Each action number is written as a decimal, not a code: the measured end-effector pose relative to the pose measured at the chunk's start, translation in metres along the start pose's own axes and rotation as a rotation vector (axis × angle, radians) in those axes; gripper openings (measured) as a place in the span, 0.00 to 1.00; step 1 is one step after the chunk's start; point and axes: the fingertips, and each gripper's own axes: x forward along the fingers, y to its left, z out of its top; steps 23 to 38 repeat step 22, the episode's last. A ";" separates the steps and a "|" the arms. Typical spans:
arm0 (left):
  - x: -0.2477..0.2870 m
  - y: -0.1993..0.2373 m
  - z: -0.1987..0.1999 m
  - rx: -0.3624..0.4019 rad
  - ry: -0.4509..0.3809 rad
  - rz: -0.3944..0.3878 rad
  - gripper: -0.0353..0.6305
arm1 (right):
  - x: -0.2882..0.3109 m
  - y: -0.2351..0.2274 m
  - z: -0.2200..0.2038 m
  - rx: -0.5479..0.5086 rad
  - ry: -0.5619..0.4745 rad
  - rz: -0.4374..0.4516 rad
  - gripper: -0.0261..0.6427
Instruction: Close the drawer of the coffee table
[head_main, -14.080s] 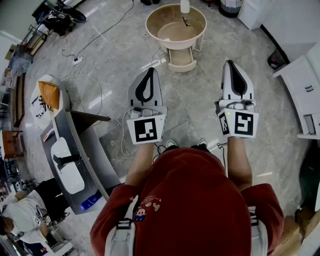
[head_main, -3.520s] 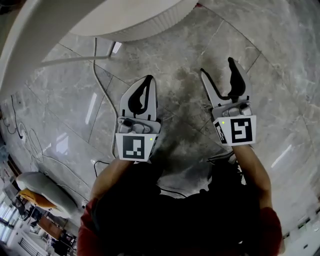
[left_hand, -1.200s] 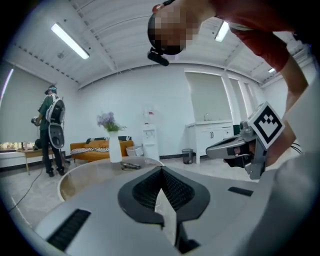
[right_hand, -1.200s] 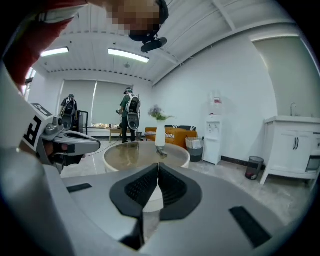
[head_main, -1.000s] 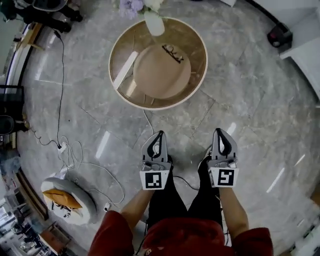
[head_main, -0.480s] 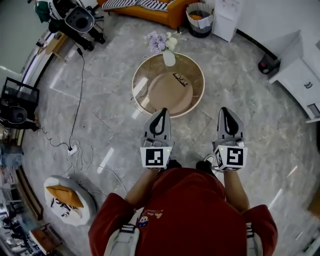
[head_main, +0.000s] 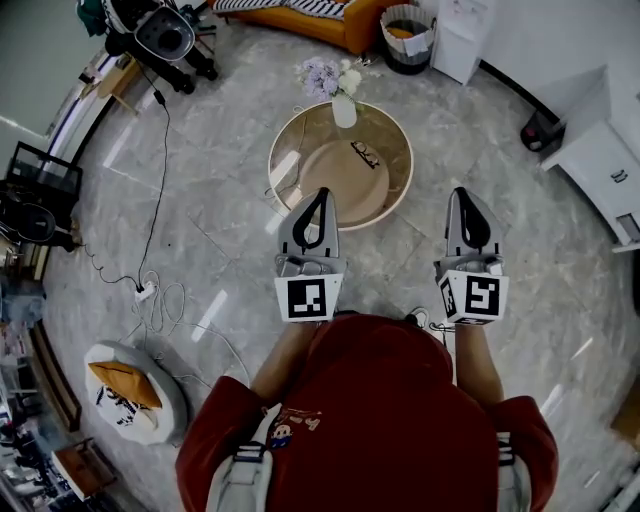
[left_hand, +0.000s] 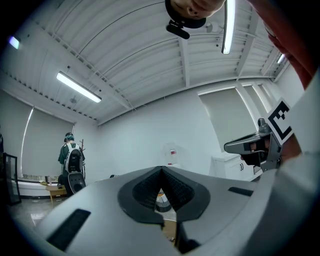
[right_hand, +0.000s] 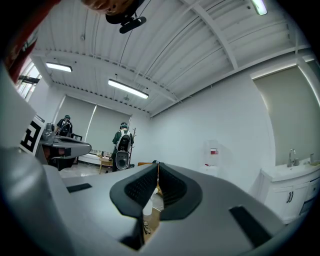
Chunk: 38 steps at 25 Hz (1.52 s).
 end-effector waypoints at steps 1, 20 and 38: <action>0.000 0.000 0.000 0.003 -0.001 0.004 0.07 | 0.001 -0.001 0.000 0.000 -0.001 0.002 0.07; -0.005 -0.004 0.000 0.011 -0.018 0.025 0.07 | 0.001 -0.004 -0.002 -0.017 -0.014 0.007 0.07; -0.004 -0.004 0.002 0.010 -0.018 0.024 0.07 | 0.002 -0.004 0.000 -0.022 -0.017 0.008 0.07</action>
